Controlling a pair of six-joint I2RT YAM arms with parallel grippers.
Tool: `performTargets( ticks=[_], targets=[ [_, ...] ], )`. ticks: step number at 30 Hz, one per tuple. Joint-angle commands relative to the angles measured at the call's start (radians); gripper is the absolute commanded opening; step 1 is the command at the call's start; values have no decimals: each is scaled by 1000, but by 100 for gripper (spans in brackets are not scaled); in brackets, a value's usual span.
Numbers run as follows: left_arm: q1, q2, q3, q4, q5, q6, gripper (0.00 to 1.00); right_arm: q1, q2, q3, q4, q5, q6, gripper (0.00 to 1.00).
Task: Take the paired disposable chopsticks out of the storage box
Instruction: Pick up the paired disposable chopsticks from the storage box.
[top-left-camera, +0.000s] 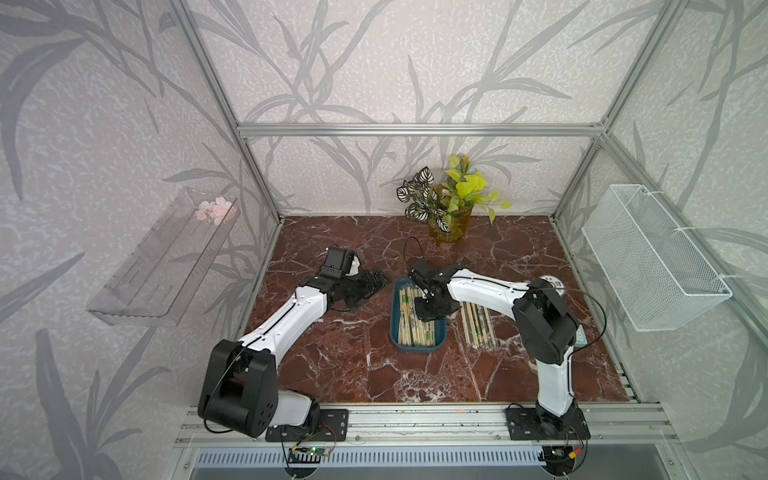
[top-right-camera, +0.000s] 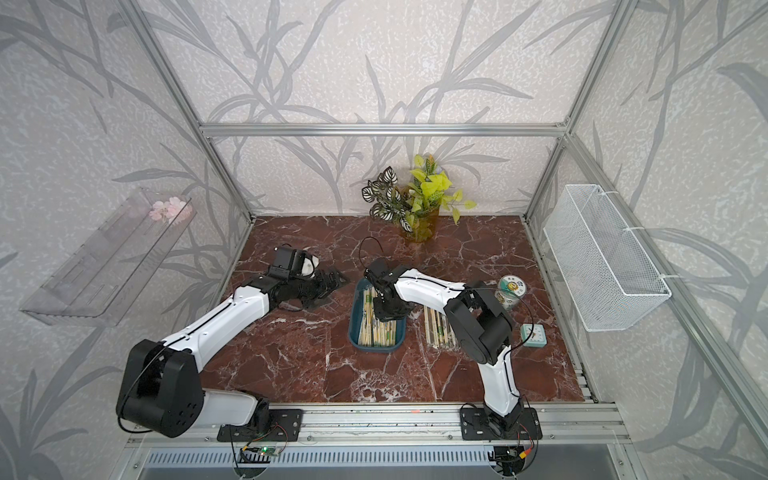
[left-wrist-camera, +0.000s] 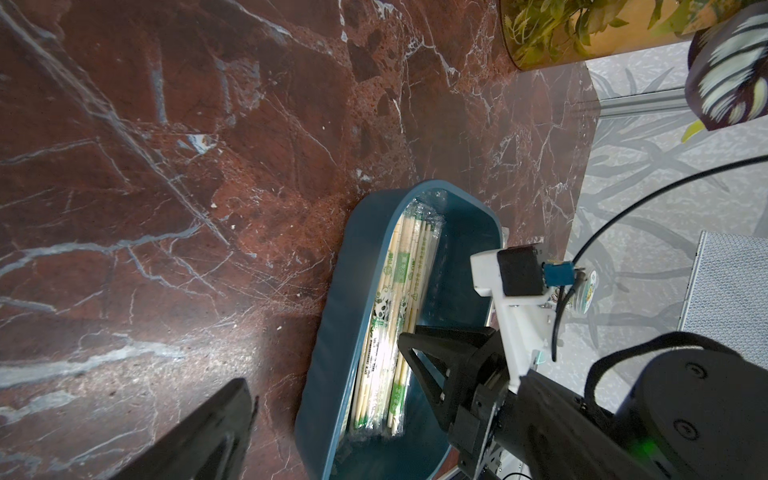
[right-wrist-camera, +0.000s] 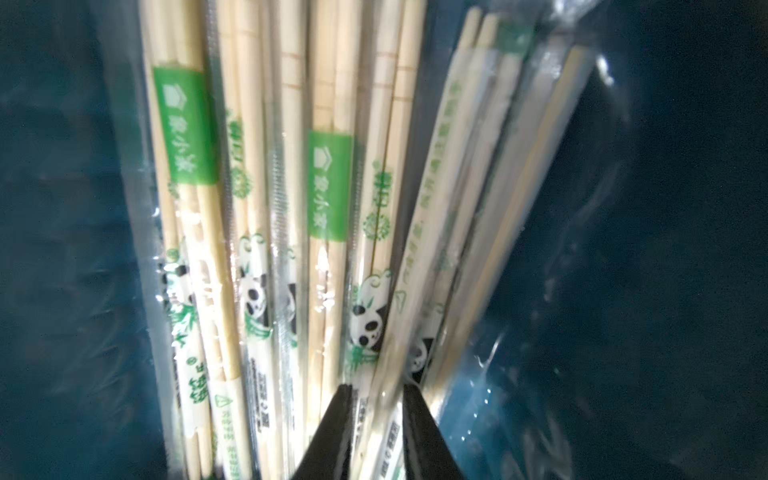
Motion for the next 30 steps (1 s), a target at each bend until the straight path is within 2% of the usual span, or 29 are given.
performTargets(
  ticks=[1,4,11,20,30],
  targets=[
    [5,10,24,3,7,11,100,2,33,31,-17,-11,-4,24],
    [6,11,25,2,7,14,100,2,42,39,-19,-18,-7,23],
    [9,17,28,6,11,15,100,1,-3,37,-21,-21,-5,9],
    [11,19,39,5,15,26,100,-12,-99,17,-34,-29,12,2],
    [13,23,62,-8,27,50,100,-107,-241,-108,159,-205,26,0]
  ],
)
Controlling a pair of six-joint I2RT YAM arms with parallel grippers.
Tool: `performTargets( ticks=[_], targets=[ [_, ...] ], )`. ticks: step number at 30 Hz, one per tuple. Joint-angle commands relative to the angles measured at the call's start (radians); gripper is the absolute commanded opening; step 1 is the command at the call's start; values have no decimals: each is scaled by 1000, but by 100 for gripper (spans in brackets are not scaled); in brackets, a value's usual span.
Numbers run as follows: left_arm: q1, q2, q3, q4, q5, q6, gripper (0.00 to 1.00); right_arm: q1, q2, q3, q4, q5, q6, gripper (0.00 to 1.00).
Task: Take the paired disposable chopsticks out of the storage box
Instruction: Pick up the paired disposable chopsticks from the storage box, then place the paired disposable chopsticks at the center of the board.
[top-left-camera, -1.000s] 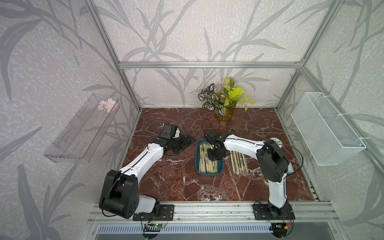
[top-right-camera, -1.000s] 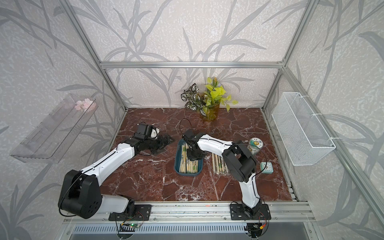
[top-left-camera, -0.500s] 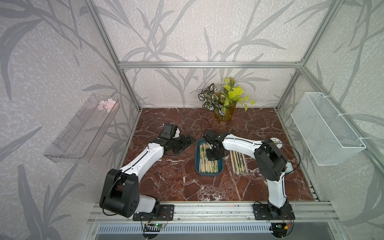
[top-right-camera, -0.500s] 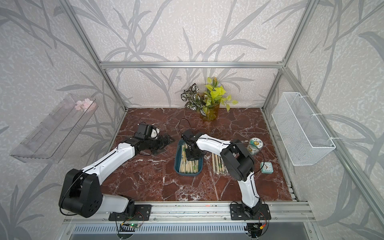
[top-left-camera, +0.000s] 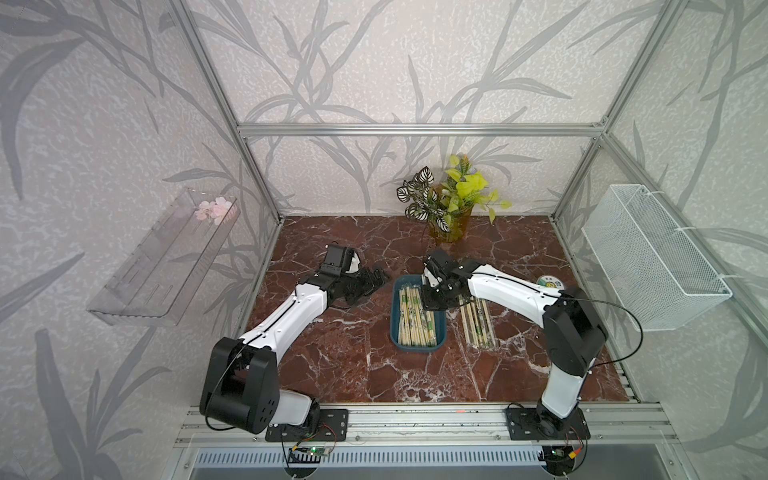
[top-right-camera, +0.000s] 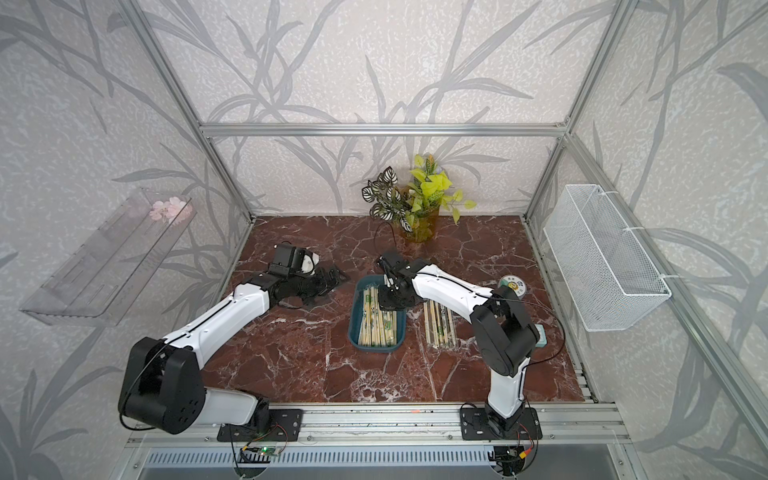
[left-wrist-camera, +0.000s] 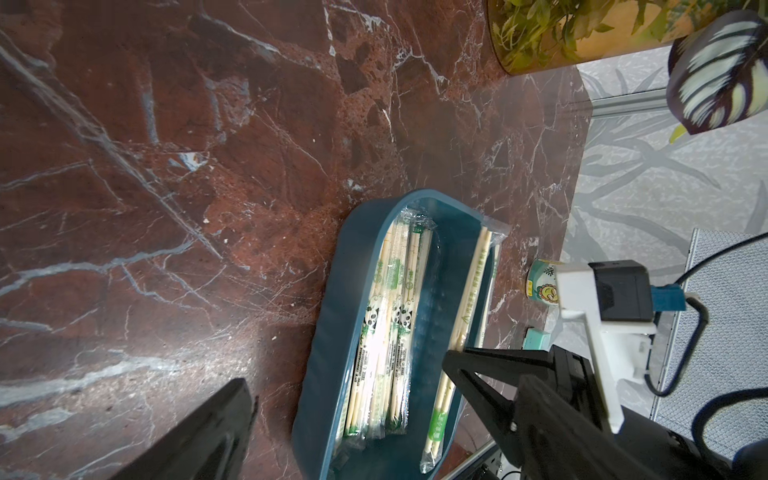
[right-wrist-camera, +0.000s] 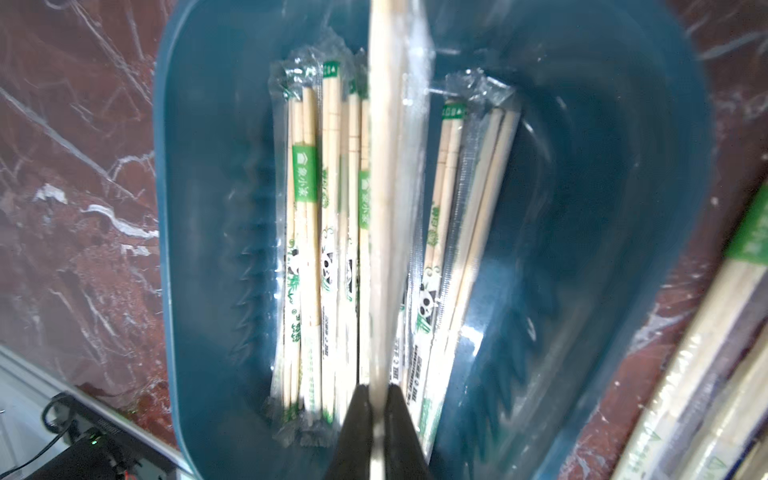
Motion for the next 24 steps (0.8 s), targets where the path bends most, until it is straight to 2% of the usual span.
performTargets(
  ticks=[1,8,14,24],
  targets=[
    [4,11,38,-9,20,26,100,-31,-57,-35,82,-78,0,0],
    [-13,10,59,-3,40,7,100,-121,-176,-87,94,-118,-11,0],
    [-78,22,96,2,15,-16,100,-229,-259,-155,66,-131,-55,0],
    [-200,94,170,34,-32,-78,100,-265,-222,-196,-69,-12,-197,0]
  ],
)
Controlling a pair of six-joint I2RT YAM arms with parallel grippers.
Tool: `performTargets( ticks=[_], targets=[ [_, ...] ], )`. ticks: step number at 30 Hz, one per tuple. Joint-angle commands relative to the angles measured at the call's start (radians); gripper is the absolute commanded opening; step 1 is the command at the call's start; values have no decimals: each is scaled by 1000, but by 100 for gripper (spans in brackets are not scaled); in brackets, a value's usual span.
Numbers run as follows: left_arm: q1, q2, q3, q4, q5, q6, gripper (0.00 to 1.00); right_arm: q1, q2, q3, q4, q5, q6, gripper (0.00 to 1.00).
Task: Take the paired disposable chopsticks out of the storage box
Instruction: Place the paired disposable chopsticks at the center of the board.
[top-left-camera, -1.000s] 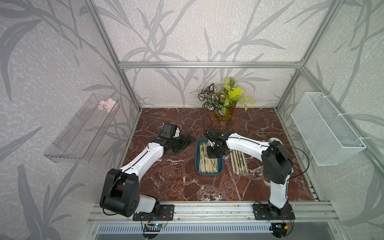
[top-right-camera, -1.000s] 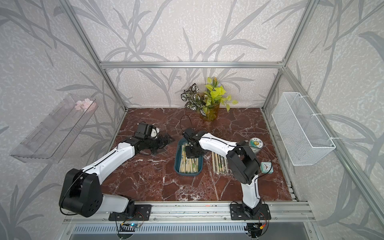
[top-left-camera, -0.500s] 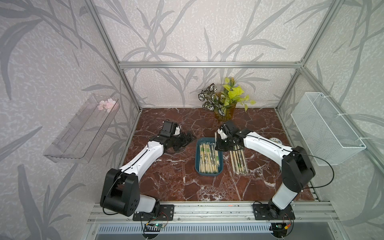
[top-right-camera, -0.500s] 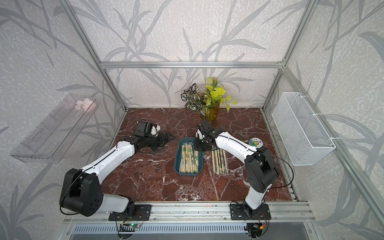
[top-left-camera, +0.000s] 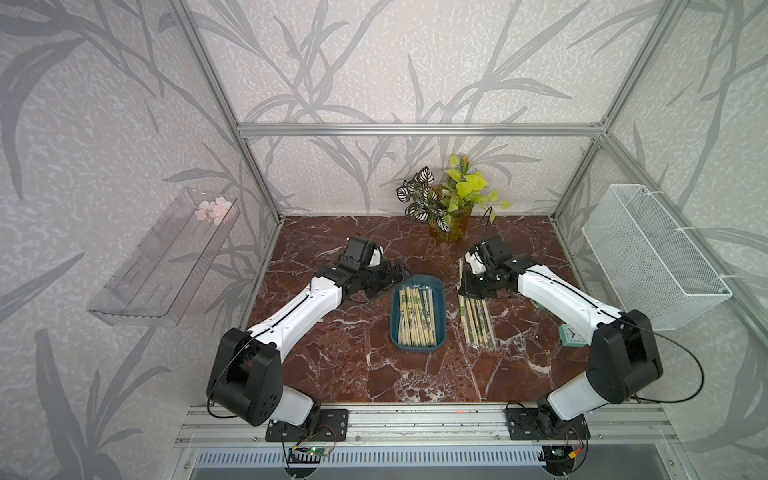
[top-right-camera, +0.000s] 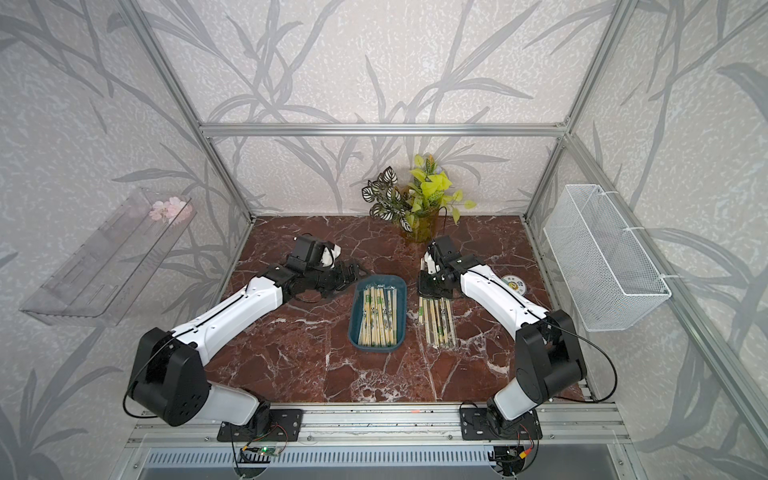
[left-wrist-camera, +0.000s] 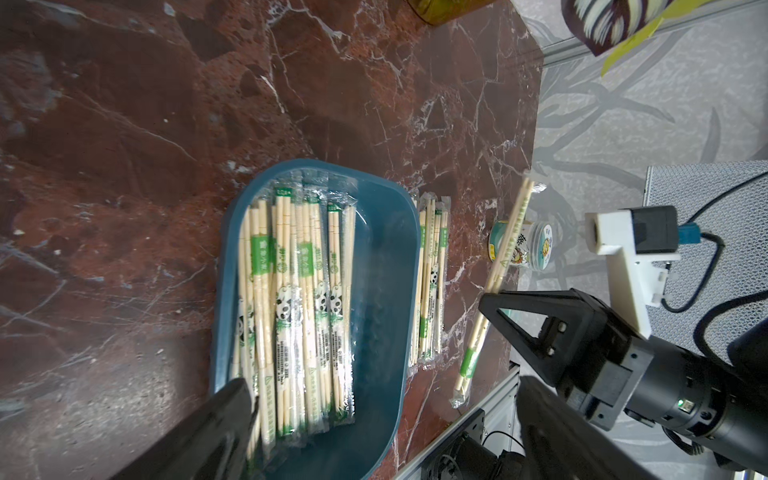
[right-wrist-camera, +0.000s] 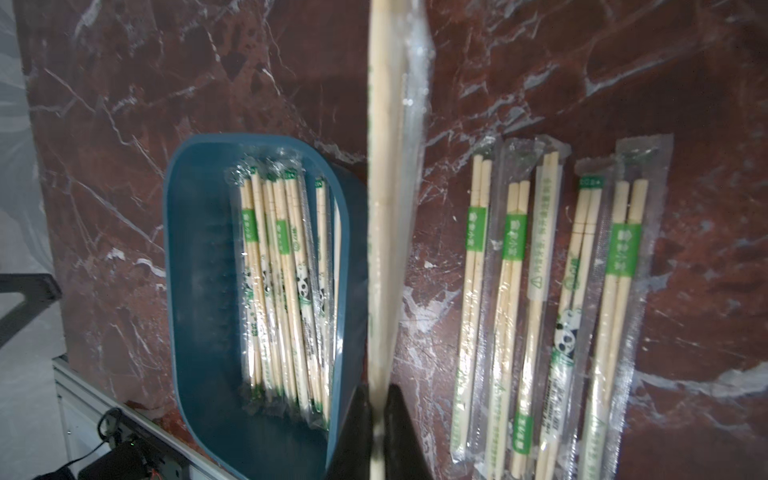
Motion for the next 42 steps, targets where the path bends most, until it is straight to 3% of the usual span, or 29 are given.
performTargets(
  ticks=[1,18,24,32,42],
  targets=[
    [-28,33,38,27,-27,-36,100,1,29,-34,-46,38,-59,0],
    [-97,142,108,48,-51,-80,100,25,219,-73,72,-39,-35,0],
    [-99,149,112,41,-47,-75,100,24,248,-66,77,-10,-27,9],
    [-98,161,123,32,-33,-63,100,26,215,-62,54,32,-19,25],
    [-98,156,125,20,-28,-41,100,27,90,-13,-2,35,8,28]
  ],
)
